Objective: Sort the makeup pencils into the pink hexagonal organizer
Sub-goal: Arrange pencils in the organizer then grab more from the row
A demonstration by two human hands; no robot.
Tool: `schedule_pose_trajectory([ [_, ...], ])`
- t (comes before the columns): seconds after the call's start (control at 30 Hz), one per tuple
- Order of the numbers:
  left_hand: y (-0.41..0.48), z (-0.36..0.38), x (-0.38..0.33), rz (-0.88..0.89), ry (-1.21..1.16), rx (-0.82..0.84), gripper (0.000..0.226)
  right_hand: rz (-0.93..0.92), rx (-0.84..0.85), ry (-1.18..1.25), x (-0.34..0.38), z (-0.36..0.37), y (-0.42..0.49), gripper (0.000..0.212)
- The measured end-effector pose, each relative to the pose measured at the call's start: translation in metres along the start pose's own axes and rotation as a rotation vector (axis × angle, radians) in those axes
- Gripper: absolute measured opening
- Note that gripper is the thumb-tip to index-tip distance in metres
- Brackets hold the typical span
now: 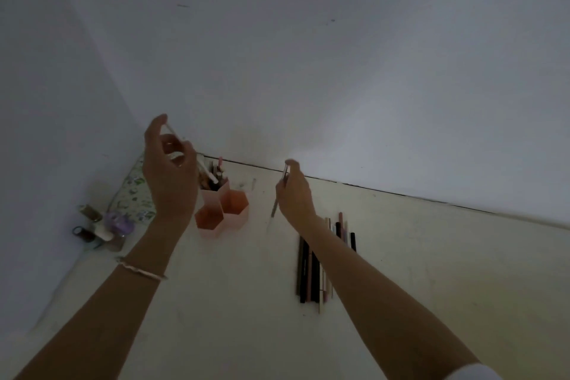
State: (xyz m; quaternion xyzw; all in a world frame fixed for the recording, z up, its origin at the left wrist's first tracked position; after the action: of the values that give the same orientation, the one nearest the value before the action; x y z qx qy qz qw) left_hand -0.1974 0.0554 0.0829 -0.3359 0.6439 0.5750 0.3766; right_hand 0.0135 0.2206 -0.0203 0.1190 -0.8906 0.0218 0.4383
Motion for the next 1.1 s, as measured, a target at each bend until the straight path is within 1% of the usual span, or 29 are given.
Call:
schedule_pose_trajectory([
  [0.07,-0.002,-0.001,0.006,0.060,0.040,0.052,0.048,-0.083,-0.128,0.109,0.030,-0.025,0.011,0.041],
  [0.1,-0.006,0.001,0.011,0.088,0.070,0.093,0.047,-0.095,-0.171,0.166,0.042,-0.033,0.014,0.041],
  [0.23,-0.029,0.012,0.027,0.188,0.211,0.249,0.043,-0.157,-0.251,0.360,0.079,-0.052,0.013,0.040],
  [0.27,-0.033,0.012,0.031,0.181,0.216,0.264,0.042,-0.188,-0.264,0.395,0.086,-0.053,0.011,0.040],
  [0.3,-0.033,0.010,0.032,0.148,0.195,0.247,0.043,-0.214,-0.276,0.425,0.092,-0.055,0.008,0.041],
  [0.37,-0.026,0.000,0.029,0.074,0.099,0.151,0.047,-0.253,-0.295,0.470,0.100,-0.056,0.004,0.041],
  [0.43,-0.018,-0.006,0.018,0.074,0.027,0.072,0.053,-0.286,-0.317,0.485,0.106,-0.059,0.001,0.040],
  [0.53,-0.012,-0.003,0.012,0.078,0.004,0.069,0.051,-0.300,-0.347,0.482,0.110,-0.060,-0.001,0.039],
  [0.6,-0.017,0.007,0.014,0.111,0.066,0.136,0.044,-0.297,-0.354,0.482,0.109,-0.060,-0.003,0.040],
  [0.67,-0.028,0.014,0.018,0.209,0.198,0.217,0.032,-0.309,-0.359,0.478,0.109,-0.058,-0.005,0.040],
  [0.7,-0.033,0.014,0.020,0.279,0.267,0.229,0.025,-0.315,-0.362,0.477,0.109,-0.058,-0.007,0.041],
  [0.77,-0.036,0.005,0.026,0.359,0.366,0.183,0.018,-0.316,-0.357,0.491,0.110,-0.054,-0.008,0.040],
  [0.83,-0.029,-0.008,0.032,0.325,0.385,0.111,0.024,-0.321,-0.332,0.502,0.114,-0.047,-0.011,0.037],
  [0.93,-0.022,-0.014,0.032,0.263,0.360,0.105,0.029,-0.374,-0.269,0.430,0.122,-0.024,-0.018,0.032],
  [1.03,-0.021,-0.015,0.024,0.199,0.280,0.118,0.029,-0.449,-0.134,0.255,0.125,0.011,-0.029,0.024],
  [1.1,-0.023,-0.016,0.019,0.140,0.233,0.128,0.030,-0.593,-0.103,0.091,0.127,0.026,-0.041,0.021],
])
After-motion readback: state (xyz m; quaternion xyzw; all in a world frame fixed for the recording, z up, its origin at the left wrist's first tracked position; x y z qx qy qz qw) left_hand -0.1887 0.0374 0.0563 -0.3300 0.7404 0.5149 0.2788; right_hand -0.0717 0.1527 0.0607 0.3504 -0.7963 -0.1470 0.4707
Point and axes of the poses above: each hand's wrist, its own y-axis towards the middle knuckle, its own z-axis out of the palm, x = y × z, the point moved 10 cm from there along y, towards the middle knuckle, and after that the axes turned 13 degrees about -x, right-handed, at the moved point
